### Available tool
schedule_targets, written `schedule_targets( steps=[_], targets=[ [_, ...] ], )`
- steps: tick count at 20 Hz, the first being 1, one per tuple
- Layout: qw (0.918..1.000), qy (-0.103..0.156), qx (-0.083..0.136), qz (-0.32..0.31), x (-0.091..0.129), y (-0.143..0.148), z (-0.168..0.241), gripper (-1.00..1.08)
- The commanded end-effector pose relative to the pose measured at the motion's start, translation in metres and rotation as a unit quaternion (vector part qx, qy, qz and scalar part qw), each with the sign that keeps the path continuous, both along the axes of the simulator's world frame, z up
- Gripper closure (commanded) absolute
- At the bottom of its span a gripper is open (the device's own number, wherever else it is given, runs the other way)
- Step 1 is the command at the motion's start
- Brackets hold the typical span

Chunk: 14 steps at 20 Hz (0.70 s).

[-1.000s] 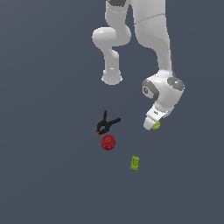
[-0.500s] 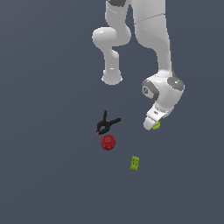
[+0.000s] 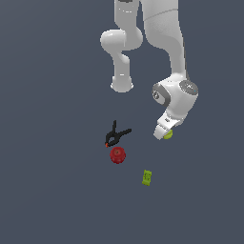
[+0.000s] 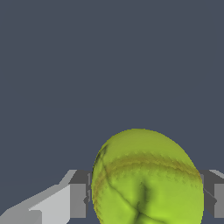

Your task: Pick up a designated object from a clutter of objects.

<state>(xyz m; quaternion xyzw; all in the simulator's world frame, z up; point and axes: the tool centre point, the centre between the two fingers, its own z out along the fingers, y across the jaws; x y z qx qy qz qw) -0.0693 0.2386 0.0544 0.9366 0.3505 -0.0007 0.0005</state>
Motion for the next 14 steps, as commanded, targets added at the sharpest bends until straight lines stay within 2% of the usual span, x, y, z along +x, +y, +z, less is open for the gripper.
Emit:
schedule_targets(
  steps=[1,14],
  targets=[
    [1.0,-0.001,0.0,0.0,-0.001,-0.008,0.009,1.08],
    [1.0,-0.001,0.0,0.0,-0.02,-0.081,0.083,1.08]
  ],
)
